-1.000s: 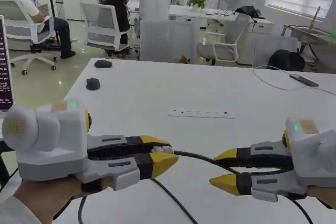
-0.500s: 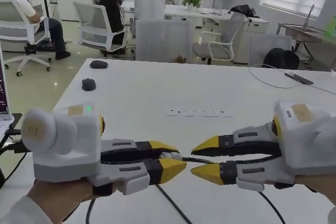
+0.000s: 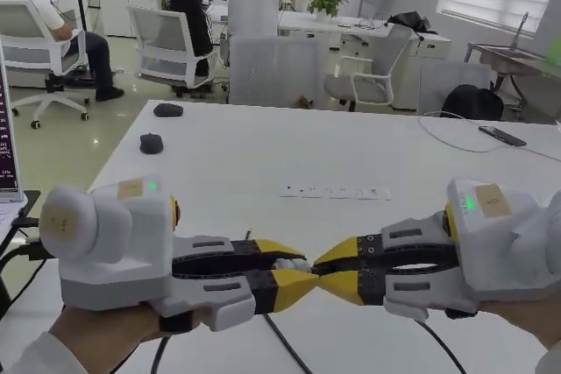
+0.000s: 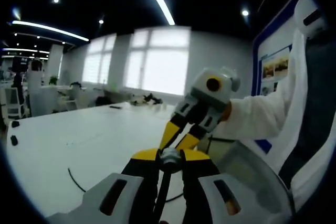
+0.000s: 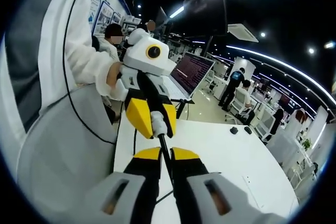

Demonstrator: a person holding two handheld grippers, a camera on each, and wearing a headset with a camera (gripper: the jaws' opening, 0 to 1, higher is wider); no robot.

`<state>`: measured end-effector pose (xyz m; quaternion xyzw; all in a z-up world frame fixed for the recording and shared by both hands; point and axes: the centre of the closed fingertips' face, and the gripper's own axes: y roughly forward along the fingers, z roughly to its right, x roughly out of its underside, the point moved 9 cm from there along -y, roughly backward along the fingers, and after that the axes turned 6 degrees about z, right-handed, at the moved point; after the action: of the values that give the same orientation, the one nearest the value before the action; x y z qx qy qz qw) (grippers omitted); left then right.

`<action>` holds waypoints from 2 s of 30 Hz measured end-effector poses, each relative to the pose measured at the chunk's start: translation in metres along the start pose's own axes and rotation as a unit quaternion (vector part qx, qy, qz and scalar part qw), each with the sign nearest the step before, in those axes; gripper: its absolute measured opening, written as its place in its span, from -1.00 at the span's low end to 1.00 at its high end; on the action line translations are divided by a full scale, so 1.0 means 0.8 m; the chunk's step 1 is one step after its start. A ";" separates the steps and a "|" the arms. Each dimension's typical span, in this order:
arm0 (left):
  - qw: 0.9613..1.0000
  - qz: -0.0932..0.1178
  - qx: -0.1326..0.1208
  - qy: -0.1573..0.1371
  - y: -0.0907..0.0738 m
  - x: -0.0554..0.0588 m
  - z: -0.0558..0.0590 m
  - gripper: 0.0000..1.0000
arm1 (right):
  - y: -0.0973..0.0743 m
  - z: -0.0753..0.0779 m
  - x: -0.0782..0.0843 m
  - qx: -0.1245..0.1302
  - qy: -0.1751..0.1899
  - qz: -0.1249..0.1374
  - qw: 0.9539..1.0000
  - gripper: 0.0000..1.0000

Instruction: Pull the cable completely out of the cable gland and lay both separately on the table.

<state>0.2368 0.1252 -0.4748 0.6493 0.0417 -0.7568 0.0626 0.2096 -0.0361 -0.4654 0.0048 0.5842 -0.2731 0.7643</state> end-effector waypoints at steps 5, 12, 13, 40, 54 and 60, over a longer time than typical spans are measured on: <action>1.000 0.001 0.000 0.000 0.000 -0.001 0.000 -0.67 | -0.001 0.001 0.001 0.004 0.003 0.002 1.000 -0.91; 1.000 -0.003 0.002 0.001 -0.004 0.001 0.000 -0.67 | -0.005 0.001 0.009 0.009 0.011 -0.003 1.000 -0.91; 1.000 -0.003 0.002 0.001 -0.004 0.001 0.000 -0.67 | -0.005 0.000 0.010 0.010 0.012 -0.004 1.000 -0.91; 1.000 0.016 -0.024 -0.001 -0.029 -0.011 -0.005 -0.67 | -0.026 -0.001 0.093 0.055 0.103 -0.054 0.992 -0.92; 1.000 0.016 -0.007 0.008 -0.023 -0.011 0.002 -0.67 | -0.030 -0.001 0.088 0.071 0.106 -0.070 0.989 -0.86; 1.000 0.015 -0.006 0.005 -0.020 -0.009 0.002 -0.67 | -0.027 -0.003 0.052 0.060 0.070 -0.043 0.995 -0.74</action>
<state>0.2339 0.1411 -0.4680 0.6533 0.0364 -0.7522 0.0779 0.2052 -0.0707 -0.4970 0.0450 0.6188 -0.3391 0.7072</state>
